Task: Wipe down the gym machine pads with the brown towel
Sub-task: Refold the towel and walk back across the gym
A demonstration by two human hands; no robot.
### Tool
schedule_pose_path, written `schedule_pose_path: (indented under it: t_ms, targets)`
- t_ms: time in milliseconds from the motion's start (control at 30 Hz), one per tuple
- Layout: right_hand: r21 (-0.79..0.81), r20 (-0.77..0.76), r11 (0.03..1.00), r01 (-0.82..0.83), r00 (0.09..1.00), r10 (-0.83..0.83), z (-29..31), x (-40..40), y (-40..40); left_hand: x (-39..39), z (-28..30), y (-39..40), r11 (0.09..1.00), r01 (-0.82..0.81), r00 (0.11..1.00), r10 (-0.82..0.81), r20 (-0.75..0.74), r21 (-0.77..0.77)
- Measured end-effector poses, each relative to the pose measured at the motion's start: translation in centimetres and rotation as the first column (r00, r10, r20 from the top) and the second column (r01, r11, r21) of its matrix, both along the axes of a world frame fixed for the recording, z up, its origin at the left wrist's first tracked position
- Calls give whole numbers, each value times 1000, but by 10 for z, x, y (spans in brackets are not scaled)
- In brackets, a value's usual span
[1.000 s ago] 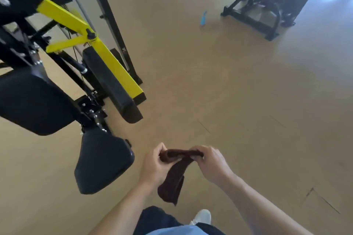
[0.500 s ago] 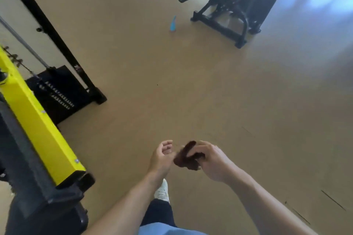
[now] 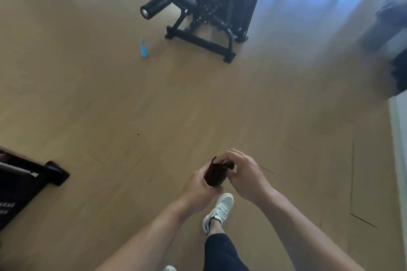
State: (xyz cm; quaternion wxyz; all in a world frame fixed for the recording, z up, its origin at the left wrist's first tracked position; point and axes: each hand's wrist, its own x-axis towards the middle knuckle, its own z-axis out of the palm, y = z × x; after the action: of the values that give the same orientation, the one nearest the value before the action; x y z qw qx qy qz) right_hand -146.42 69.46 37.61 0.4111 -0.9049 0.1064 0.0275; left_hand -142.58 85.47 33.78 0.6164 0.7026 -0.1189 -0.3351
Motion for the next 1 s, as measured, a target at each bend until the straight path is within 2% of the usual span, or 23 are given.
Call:
schedule_pose_path:
  t_ms: [133, 233, 367, 433, 500, 600, 667, 733, 800, 933, 1000]
  targets:
    - [-98, -27, 995, -35, 999, 32, -11, 63, -66, 72, -3, -61, 1000, -27, 1000, 26, -17, -12]
    - [-80, -22, 995, -57, 998, 55, 0, 112, -117, 121, 2, -105, 995, -102, 993, 103, -64, 19]
    - [54, -28, 997, -50, 998, 52, 30, 169, -165, 180, 11, -153, 991, -128, 975, 119, -188, -38]
    - [218, -5, 976, 4, 1000, -3, 46, 196, -184, 205, 15, -177, 994, -92, 976, 77, -203, -64]
    - [471, 26, 881, 54, 997, -75, 59, 226, -202, 228, 13, -204, 995, -92, 977, 82, -195, -38]
    - [782, -14, 608, 135, 980, -199, 67, 280, -237, 269, 3, -243, 993, -119, 979, 121, -163, 23]
    - [880, -86, 433, 193, 963, -256, 69, 324, -264, 300, -6, -266, 989, -128, 977, 139, -161, 81]
    - [925, -134, 310, 221, 952, -277, 70, 371, -291, 336, -19, -286, 968, -192, 957, 222, -187, 164]
    - [928, -149, 287, 238, 942, -300, 71, 421, -317, 377, -32, -305, 958, -230, 930, 268, -252, 170]
    - [863, -187, 359, 356, 884, -427, 63, 513, -372, 465, -40, -342, 969, -234, 887, 245, -391, 78]
    - [844, -212, 350, 407, 852, -480, 58, 552, -405, 508, -34, -358, 978, -205, 865, 196, -462, 31]
